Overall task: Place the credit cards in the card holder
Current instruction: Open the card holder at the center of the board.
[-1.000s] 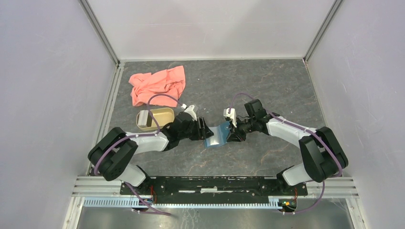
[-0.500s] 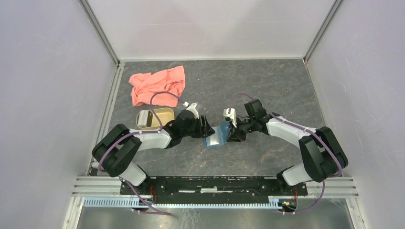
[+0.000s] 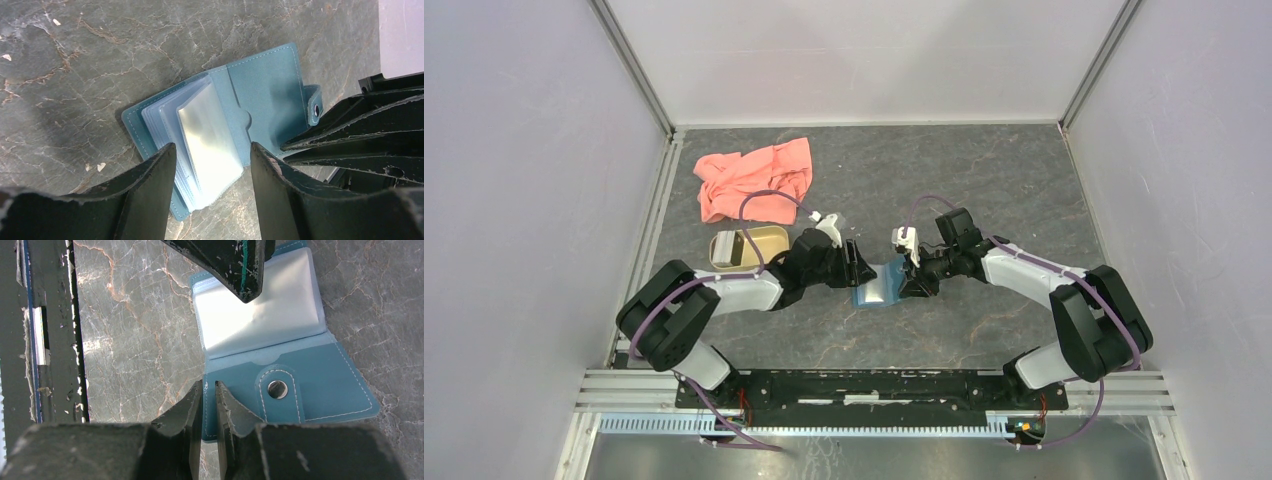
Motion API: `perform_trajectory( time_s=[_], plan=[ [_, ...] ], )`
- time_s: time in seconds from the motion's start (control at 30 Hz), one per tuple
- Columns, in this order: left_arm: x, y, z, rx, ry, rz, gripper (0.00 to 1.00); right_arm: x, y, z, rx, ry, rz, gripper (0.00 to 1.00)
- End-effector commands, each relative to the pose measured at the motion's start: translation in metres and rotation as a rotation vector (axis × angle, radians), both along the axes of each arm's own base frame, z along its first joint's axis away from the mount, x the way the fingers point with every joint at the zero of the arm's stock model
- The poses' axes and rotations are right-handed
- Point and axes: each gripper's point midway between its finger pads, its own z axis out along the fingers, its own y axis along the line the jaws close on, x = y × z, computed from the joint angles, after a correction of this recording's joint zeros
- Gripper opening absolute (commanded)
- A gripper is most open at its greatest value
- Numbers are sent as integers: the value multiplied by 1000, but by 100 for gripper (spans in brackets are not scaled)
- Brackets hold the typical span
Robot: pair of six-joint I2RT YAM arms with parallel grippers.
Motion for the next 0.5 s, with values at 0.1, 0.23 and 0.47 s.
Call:
perform_trajectory(
  time_s=[0.1,0.23,0.47],
  plan=[
    [14,-8,31,-40,-84,0,63,1,4,5,21,-14,20,20],
    [17,-3,32,-11,-95,15,63,1,4,5,20,-11,19,20],
    [20,-3,34,5,-106,14,63,1,4,5,21,-11,21,21]
  ],
)
